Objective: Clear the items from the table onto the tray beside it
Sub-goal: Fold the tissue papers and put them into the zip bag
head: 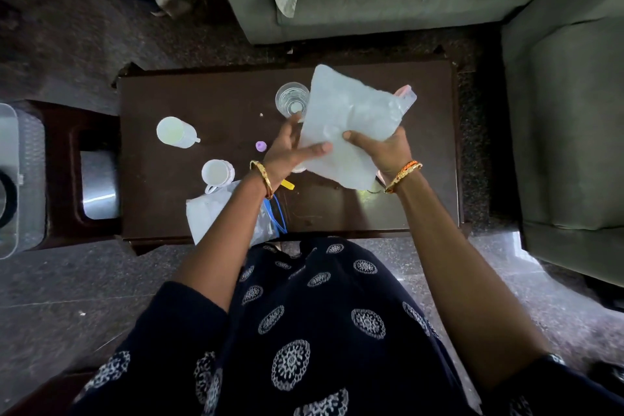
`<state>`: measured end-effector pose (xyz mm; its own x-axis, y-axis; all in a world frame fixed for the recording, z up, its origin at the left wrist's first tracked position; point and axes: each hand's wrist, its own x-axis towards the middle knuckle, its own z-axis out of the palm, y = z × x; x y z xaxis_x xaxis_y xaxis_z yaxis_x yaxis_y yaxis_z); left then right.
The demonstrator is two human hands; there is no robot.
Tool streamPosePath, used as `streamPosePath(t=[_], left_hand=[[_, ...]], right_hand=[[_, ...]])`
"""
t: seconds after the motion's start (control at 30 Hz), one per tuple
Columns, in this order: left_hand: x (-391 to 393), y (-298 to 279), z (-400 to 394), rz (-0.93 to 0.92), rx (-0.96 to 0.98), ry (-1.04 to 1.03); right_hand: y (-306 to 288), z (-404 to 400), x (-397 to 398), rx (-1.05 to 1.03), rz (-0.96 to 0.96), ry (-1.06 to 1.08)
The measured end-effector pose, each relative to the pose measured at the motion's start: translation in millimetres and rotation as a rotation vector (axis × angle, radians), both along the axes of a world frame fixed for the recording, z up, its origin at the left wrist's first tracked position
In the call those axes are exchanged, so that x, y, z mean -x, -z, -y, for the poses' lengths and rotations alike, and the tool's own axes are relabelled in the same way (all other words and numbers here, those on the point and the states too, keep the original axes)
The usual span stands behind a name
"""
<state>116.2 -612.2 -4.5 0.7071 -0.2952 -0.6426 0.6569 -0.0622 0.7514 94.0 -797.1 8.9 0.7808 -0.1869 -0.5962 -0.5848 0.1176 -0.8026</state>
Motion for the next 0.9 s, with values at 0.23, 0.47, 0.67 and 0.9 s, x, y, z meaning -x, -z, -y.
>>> streamPosePath(t=[0.23, 0.47, 0.67, 0.9], left_hand=[[-34, 33, 28, 0.169, -0.535, 0.128], [-87, 51, 74, 0.36, -0.723, -0.059], [-111, 82, 88, 0.29, -0.698, -0.222], [-120, 110, 94, 0.233, -0.686, -0.124]], right_hand=[[28, 6, -21, 0.351, -0.167, -0.227], [51, 5, -89, 0.542, 0.017, 0.042], [100, -2, -123, 0.568, 0.04, 0.063], [138, -9, -131, 0.591, 0.101, 0.098]])
